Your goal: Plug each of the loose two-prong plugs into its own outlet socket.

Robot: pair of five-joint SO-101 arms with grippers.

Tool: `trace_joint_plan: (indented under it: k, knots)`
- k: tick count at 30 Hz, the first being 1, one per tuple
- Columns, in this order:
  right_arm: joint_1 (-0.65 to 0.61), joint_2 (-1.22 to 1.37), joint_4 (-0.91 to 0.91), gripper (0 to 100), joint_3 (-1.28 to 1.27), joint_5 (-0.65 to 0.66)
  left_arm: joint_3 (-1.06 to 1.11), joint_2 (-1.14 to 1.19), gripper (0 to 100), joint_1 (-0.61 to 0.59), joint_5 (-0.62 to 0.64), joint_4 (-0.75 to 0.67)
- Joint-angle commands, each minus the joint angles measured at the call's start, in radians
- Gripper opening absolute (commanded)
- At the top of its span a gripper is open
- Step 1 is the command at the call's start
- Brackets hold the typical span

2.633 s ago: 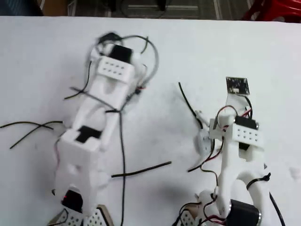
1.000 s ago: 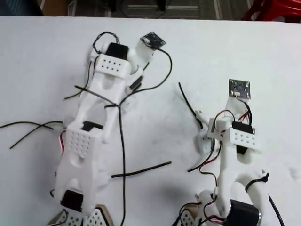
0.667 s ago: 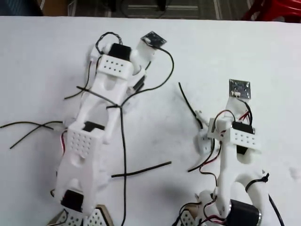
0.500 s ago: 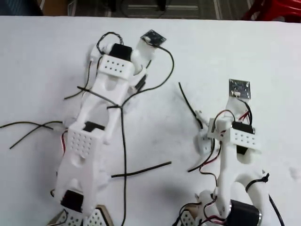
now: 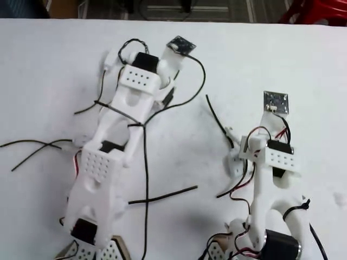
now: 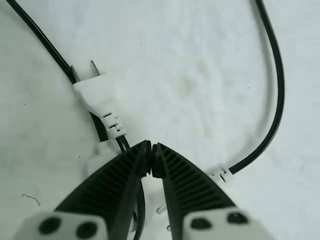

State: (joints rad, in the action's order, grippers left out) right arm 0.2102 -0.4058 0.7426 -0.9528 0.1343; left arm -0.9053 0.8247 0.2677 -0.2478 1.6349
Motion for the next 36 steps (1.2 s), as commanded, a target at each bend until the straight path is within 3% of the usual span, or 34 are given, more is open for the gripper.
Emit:
trace_joint_plan:
  k: [1,18,30,36]
  knots:
    - [0.012,-0.030,-0.013,2.1,0.003,-0.002,-0.043,0.048,2,-0.008,0.012,0.003]
    - [0.012,-0.030,-0.013,2.1,0.003,-0.003,-0.037,0.035,2,-0.058,0.011,0.005]
    - [0.012,-0.030,-0.013,2.1,0.003,-0.003,-0.049,0.179,3,-0.091,0.008,0.002]
    - [0.012,-0.030,-0.013,2.1,0.003,-0.002,-0.049,0.176,18,-0.125,0.006,0.011]
